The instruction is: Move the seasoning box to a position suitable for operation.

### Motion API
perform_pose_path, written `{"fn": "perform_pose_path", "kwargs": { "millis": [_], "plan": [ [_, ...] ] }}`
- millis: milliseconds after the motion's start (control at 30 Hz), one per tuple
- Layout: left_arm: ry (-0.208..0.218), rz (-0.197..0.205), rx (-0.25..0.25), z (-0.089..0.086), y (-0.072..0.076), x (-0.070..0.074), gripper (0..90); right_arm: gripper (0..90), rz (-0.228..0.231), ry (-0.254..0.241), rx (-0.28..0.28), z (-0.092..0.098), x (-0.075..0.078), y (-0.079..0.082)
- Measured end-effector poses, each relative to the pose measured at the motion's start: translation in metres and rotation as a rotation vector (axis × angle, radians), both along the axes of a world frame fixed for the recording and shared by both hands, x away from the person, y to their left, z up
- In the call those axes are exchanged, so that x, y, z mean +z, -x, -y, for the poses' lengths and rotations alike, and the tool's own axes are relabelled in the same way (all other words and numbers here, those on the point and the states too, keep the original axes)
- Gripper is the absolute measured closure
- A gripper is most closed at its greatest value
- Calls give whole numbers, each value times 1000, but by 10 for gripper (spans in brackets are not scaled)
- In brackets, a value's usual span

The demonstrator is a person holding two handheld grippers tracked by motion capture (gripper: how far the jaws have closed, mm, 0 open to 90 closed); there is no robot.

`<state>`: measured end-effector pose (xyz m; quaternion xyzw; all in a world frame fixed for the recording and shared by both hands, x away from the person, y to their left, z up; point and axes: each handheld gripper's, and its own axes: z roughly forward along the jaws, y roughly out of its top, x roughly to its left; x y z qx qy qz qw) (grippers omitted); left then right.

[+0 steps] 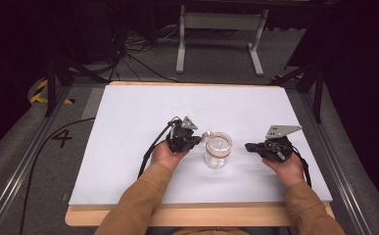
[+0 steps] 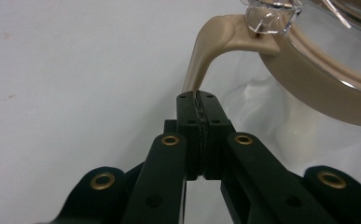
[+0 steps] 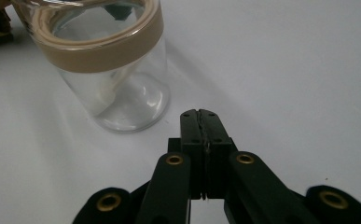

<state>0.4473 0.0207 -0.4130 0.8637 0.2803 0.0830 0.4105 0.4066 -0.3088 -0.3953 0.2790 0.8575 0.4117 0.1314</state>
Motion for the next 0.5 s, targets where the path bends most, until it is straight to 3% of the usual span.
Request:
{"fn": "perform_pose_path", "kwargs": {
  "millis": [500],
  "plan": [
    [3,27,-22,7,-9,-1,897,894,0,10,-7,1,-2,11]
  ]
}}
